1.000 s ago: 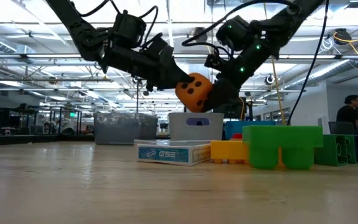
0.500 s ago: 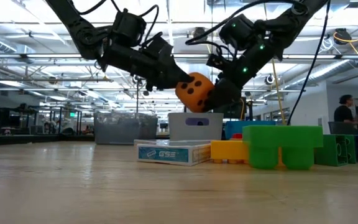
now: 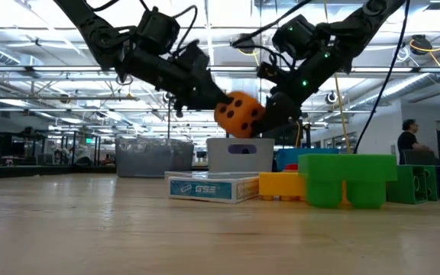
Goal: Pick & Place Toys
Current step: Put the orange dice into the gray bin
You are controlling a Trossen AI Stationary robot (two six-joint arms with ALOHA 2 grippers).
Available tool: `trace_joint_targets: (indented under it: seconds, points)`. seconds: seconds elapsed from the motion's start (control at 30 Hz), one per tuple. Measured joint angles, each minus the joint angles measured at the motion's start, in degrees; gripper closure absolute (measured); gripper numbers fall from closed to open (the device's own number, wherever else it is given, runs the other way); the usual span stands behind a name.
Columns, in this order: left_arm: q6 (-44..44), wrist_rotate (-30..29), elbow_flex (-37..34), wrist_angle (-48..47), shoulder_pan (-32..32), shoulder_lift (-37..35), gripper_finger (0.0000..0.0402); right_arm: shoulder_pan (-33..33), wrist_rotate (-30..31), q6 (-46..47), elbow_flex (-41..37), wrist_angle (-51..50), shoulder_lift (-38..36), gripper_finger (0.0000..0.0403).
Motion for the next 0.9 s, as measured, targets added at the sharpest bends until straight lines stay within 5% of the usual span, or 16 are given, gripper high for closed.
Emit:
trace_joint_targets:
  seconds: [0.4,0.9]
  points:
    - [0.39,-3.30,0.02,-0.70,1.11,0.00,0.0195,-1.33,5.84,-4.95,0.01,7.10,3.26,0.0149]
    - [1.18,-10.68,-0.04,-4.16,2.65,0.13,0.0195,-4.37,5.81,-5.58,0.19,9.35,5.22,0.0149]
